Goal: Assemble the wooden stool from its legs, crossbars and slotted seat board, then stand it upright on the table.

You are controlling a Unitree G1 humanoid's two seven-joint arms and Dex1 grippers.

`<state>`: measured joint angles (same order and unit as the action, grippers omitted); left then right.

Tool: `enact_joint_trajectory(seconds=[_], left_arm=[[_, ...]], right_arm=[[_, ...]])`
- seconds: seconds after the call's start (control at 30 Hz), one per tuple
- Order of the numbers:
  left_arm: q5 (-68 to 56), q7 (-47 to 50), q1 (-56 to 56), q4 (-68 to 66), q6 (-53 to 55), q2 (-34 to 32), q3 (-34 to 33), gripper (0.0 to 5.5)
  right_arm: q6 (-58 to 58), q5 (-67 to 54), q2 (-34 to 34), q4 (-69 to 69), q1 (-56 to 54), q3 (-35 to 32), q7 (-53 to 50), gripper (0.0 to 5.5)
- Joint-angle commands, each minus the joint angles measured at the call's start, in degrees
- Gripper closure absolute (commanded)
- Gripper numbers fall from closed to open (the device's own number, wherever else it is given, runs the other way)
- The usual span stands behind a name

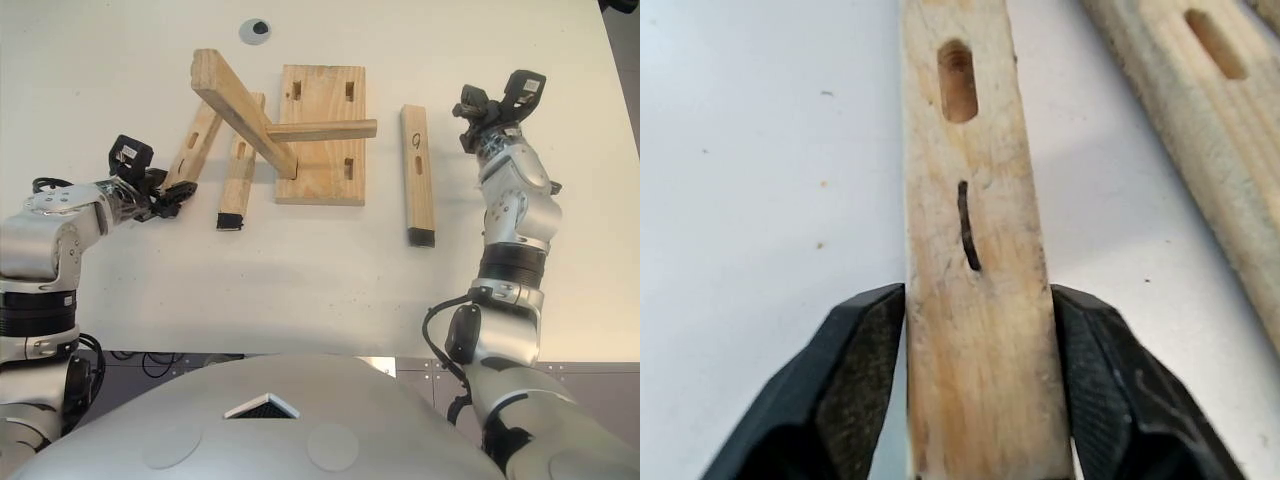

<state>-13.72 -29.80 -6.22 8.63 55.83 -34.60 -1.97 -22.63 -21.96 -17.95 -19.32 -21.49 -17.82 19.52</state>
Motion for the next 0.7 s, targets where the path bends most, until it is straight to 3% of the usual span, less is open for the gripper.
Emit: enact_joint_trajectory(seconds=[0.03, 0.2, 0.3, 0.5, 0.7], left_arm=[[-1.31, 0.07, -6.85, -1.81, -6.80, 1.68, -3.38, 3.47], [-13.25, -5.45, -35.81, -8.16, -7.21, 6.93, -8.01, 3.49], [-19.25, -8.50, -44.99, -10.52, -5.01, 8.76, -8.70, 3.49], [-33.38, -10.18, -49.40, -5.61, 4.60, 12.25, -10.75, 3.49], [-41.01, -7.73, -47.94, -3.13, 8.73, 13.89, -12.32, 3.49]], right_arm=[[0.22, -0.52, -3.16, -1.93, -6.46, -0.17, 2.49, 5.30], [-14.49, -14.65, -7.12, -12.39, -28.20, -5.58, 14.62, 4.39], [-24.09, -22.43, -7.50, -14.98, -37.07, -6.94, 22.59, 3.94], [-37.28, -34.45, -4.89, -8.97, -38.44, -8.35, 28.16, 2.86], [-43.56, -42.95, -5.22, -10.97, -37.75, -14.34, 28.15, 2.00]])
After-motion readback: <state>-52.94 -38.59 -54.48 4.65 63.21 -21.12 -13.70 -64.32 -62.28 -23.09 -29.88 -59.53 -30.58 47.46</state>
